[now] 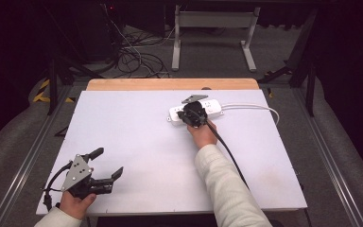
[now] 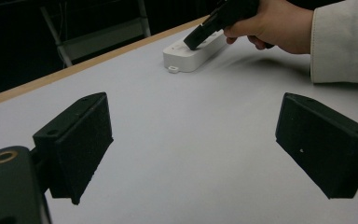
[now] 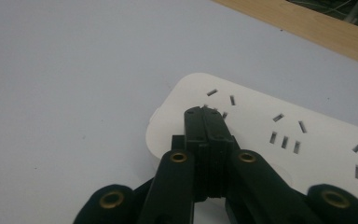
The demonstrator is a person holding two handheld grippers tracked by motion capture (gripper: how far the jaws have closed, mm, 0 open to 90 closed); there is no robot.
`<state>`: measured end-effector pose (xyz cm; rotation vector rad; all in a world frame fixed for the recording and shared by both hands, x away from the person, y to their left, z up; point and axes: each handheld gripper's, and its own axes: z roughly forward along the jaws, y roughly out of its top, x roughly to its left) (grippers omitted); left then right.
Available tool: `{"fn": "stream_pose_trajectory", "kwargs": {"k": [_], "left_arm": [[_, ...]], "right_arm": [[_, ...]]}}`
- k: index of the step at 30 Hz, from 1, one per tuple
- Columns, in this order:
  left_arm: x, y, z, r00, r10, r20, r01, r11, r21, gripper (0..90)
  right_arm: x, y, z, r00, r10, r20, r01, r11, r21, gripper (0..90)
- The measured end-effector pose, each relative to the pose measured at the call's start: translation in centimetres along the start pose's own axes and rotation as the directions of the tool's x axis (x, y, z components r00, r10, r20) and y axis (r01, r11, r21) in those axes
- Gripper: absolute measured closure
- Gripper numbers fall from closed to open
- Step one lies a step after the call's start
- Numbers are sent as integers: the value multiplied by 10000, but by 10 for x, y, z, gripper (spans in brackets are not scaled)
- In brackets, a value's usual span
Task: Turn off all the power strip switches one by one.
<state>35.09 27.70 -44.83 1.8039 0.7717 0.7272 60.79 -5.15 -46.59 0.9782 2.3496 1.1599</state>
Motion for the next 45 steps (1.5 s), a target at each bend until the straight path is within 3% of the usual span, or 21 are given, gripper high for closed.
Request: {"fn": "stream_pose_trajectory", "kwargs": {"k": [11,14,22,25,28,30,35,45], "left_arm": [[-1,0,0,10000,-66,30,66,10000,-28,112],[-1,0,0,10000,-65,38,65,10000,-14,112],[-1,1,0,10000,-53,28,54,10000,-51,112],[0,1,0,10000,-40,22,40,10000,-34,112],[1,0,0,9999,-112,30,113,9999,-41,112],[1,0,0,9999,-108,11,108,9999,-41,112],[0,1,-1,10000,-57,-5,57,10000,-22,112],[0,0,0,10000,-92,-21,92,9999,-48,112]], "right_arm": [[2,-1,0,10000,57,81,-57,10000,14,900],[4,-1,-1,9997,-175,176,174,9998,72,900],[5,-1,-1,9995,-207,231,205,9998,89,900],[7,5,-6,9969,-496,613,485,9986,193,900],[1,7,-19,9989,52,463,-20,9977,-684,900],[-2,11,-26,9990,120,440,-77,9955,-948,900],[-4,16,-36,9971,-309,698,365,9961,-804,900],[-26,13,-47,9918,-22,1279,99,9982,-598,900]]}}
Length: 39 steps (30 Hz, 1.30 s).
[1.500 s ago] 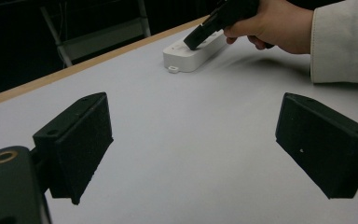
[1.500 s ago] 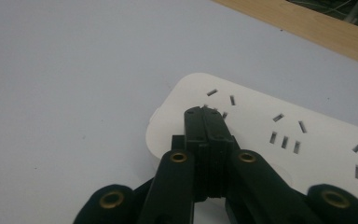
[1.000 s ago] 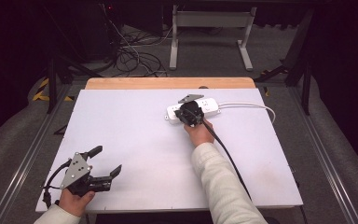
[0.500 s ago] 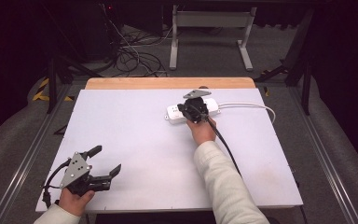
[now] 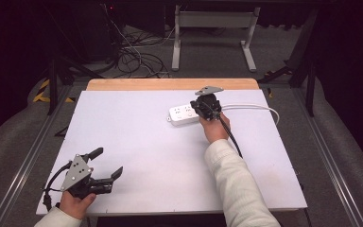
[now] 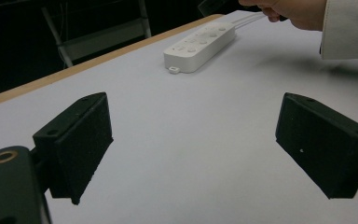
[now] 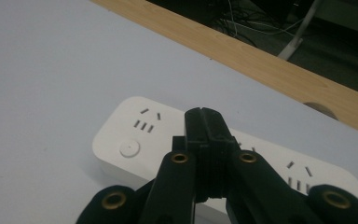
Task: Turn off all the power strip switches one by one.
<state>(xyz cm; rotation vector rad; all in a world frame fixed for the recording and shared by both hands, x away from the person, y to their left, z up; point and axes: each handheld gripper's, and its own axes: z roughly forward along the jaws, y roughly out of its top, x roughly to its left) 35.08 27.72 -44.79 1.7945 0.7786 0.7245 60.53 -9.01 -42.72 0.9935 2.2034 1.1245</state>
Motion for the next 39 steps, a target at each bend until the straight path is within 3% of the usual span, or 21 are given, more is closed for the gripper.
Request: {"fn": "stream_pose_trajectory", "kwargs": {"k": [5,15,27,39], "left_arm": [[0,0,0,10000,-24,10,24,10000,-3,112],[1,0,0,10000,-61,2,61,10000,-17,112],[1,-1,0,10000,-56,9,56,10000,-18,112],[0,0,-1,10000,-33,14,33,10000,-7,112]], "right_arm": [[-4,-5,7,10000,15,9,-15,9992,396,900],[6,-13,27,9997,-158,-186,178,9934,1134,900],[7,-18,31,9999,-106,-84,115,9933,1147,900],[8,-23,31,10000,-44,-62,48,9969,782,900]]}}
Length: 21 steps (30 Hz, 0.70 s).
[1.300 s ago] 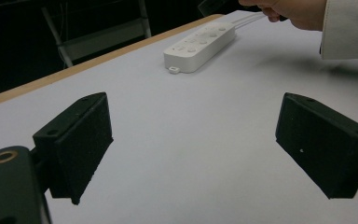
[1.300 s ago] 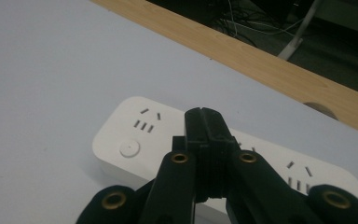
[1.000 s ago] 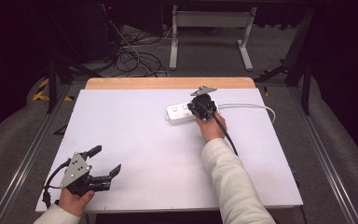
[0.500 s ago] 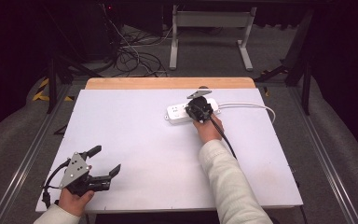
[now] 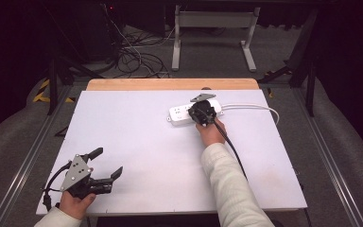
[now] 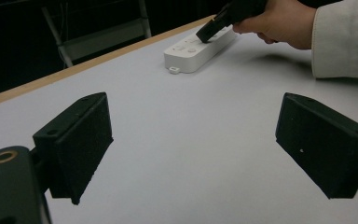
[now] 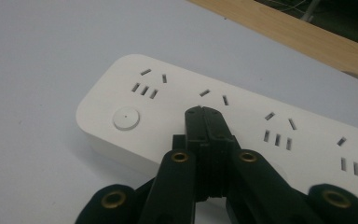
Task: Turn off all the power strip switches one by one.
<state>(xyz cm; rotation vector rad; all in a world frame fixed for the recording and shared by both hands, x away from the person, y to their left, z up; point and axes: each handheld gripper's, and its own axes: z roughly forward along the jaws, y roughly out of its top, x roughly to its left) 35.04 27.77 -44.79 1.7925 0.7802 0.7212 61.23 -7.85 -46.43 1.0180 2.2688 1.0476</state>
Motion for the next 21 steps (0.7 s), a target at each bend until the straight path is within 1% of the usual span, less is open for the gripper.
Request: {"fn": "stream_pose_trajectory", "kwargs": {"k": [8,9,10,12,13,16,17,21], "left_arm": [[-1,0,0,10000,40,-18,-40,10000,6,112],[0,0,0,9999,107,-28,-107,9999,17,112],[-1,0,0,10000,40,-10,-40,10000,9,112],[-1,0,0,10000,41,-12,-40,10000,9,112],[-1,0,0,9999,114,-35,-113,9999,23,112],[-1,0,0,10000,73,-38,-73,10000,5,112],[-1,1,0,9999,147,-60,-147,9999,19,112],[-1,1,0,9999,159,-58,-159,9999,-2,112]], "right_arm": [[4,0,0,9997,-122,231,121,9999,27,900],[4,0,0,9996,-130,234,129,9999,19,900],[4,0,0,9997,-87,239,86,10000,27,900],[3,0,0,9998,1,196,-1,10000,21,900],[2,0,0,9999,20,160,-21,10000,22,900],[4,-1,0,9996,-117,274,117,9999,-1,900],[4,-1,0,9994,-124,316,125,9999,-17,900],[4,-3,0,9997,25,239,-22,9999,-128,900]]}}
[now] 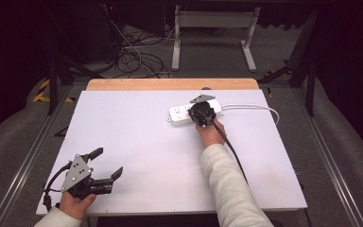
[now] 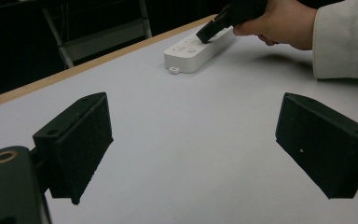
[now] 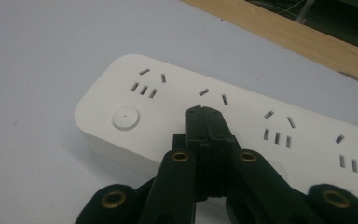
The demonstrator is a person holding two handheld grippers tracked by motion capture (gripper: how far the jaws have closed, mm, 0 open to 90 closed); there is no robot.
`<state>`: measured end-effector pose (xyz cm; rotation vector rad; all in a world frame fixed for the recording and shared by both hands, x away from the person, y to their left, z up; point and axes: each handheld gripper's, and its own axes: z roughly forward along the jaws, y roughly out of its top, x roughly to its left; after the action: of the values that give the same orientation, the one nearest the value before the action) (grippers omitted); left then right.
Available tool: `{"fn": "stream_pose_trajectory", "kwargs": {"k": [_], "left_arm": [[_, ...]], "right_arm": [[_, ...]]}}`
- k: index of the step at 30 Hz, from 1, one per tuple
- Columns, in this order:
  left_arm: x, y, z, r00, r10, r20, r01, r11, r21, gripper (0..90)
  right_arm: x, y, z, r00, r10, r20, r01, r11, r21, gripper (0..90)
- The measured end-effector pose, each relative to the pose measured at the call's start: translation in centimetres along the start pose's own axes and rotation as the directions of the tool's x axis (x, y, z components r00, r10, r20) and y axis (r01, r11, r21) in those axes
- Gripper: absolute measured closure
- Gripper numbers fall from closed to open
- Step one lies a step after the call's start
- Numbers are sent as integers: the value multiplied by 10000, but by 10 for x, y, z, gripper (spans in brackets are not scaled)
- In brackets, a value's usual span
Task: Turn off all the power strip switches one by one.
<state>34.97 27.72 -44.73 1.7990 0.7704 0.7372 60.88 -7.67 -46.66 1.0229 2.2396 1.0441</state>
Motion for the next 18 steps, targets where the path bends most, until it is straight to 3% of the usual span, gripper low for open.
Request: {"fn": "stream_pose_trajectory", "kwargs": {"k": [8,11,13,15,18], "left_arm": [[0,0,0,10000,8,-10,-8,10000,19,112],[-1,0,0,10000,-72,13,72,10000,5,112],[0,0,0,10000,-95,9,95,10000,-1,112],[1,0,0,10000,-76,-14,76,10000,20,112],[1,-1,1,9998,-174,-3,174,9998,15,112]], "right_arm": [[1,-2,0,10000,62,43,-62,9999,-87,900],[-3,-2,0,9988,447,-177,-449,9989,-117,900],[-2,-1,0,9990,416,-147,-417,9991,-39,900],[5,6,-4,9996,-163,229,157,9995,264,900],[4,9,-12,9998,183,51,-181,9989,-435,900]]}}
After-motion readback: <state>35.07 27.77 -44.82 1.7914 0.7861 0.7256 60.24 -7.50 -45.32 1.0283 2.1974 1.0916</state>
